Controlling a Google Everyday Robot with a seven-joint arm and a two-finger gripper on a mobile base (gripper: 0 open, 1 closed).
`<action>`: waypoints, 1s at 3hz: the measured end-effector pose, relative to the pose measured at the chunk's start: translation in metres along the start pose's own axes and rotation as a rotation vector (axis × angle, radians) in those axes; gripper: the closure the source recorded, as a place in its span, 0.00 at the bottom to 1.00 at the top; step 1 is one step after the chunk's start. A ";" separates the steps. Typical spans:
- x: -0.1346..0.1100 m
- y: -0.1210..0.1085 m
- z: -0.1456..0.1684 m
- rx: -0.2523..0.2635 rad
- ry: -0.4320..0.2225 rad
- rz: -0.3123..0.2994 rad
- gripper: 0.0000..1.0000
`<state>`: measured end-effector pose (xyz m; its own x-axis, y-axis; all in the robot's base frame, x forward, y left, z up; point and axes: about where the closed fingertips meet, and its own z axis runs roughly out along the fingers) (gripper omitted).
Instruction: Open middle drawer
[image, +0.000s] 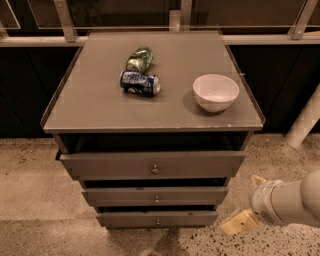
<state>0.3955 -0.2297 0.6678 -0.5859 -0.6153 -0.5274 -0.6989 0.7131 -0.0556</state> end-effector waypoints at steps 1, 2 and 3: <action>-0.003 0.007 0.036 -0.086 -0.052 -0.045 0.00; -0.003 0.020 0.066 -0.192 -0.078 -0.083 0.00; 0.001 0.022 0.072 -0.210 -0.078 -0.085 0.19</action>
Offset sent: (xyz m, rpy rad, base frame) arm 0.0171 0.0598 -0.0898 0.2215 0.0879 0.2934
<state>0.4093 -0.1899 0.6050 -0.4936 -0.6361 -0.5930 -0.8189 0.5696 0.0707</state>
